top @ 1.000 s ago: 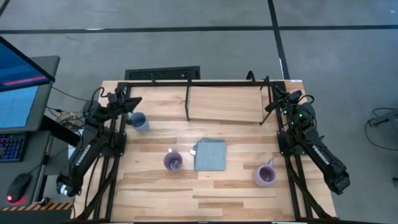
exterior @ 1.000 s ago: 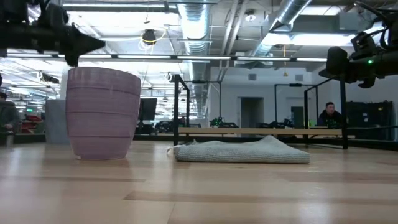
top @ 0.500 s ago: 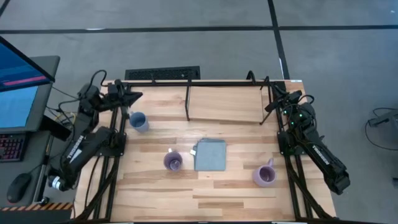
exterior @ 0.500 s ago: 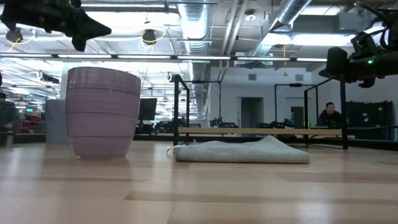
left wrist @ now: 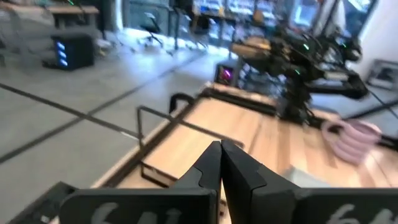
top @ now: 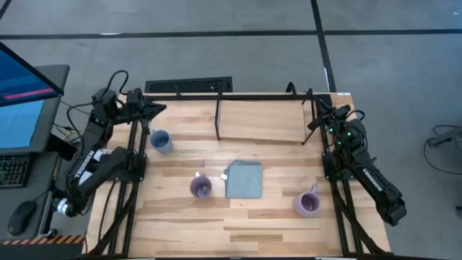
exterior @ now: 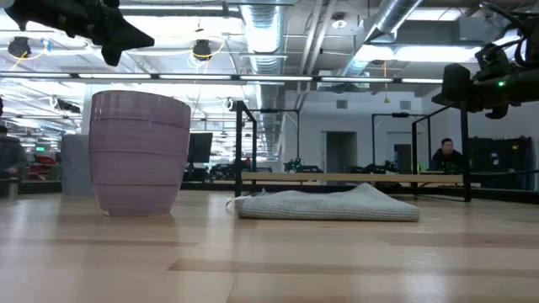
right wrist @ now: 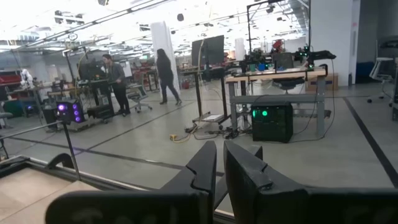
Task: Stack small to large cups/mugs on shelf
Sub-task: Put the light blue cup on the shelf
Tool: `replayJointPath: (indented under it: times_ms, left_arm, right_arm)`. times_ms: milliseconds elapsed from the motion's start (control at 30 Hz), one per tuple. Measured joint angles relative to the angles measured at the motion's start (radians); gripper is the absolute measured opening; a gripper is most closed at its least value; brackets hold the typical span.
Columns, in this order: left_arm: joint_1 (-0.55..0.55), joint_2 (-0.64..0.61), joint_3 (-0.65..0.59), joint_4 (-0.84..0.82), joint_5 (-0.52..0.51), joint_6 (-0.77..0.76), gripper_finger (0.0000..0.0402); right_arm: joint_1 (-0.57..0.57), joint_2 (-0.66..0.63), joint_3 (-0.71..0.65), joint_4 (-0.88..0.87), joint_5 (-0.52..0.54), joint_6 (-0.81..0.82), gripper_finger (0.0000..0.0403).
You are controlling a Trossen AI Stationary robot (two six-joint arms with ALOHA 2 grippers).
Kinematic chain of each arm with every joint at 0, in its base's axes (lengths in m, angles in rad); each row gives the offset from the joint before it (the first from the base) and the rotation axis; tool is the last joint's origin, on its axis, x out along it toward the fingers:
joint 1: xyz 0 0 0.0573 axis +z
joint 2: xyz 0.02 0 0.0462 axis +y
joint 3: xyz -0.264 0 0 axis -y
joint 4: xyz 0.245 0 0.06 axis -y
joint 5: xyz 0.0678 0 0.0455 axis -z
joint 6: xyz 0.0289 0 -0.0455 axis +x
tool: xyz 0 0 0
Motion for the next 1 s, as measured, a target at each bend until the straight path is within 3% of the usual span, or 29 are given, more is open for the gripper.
replayJointPath:
  times_ms: [167, 433, 700, 1000]
  left_arm:
    - [-0.052, 0.052, 0.085, -0.234, 0.025, 0.125, 0.0]
    - [-0.189, 0.155, 0.213, -0.495, -0.142, 0.263, 0.0]
    - [-0.279, 0.229, 0.278, -0.586, -0.34, 0.243, 0.0]
    - [-0.312, 0.214, 0.278, -0.6, -0.352, 0.241, 0.0]
  right_arm:
    - [0.0, 0.0, 0.0, -0.008, 0.0, 0.004, 0.0055]
    - [0.0, 0.0, 0.0, -0.015, 0.0, 0.006, 0.0055]
    - [0.0, -0.001, 0.0, -0.017, 0.001, 0.011, 0.0055]
    - [0.0, -0.001, 0.0, -0.015, 0.001, 0.01, 0.0055]
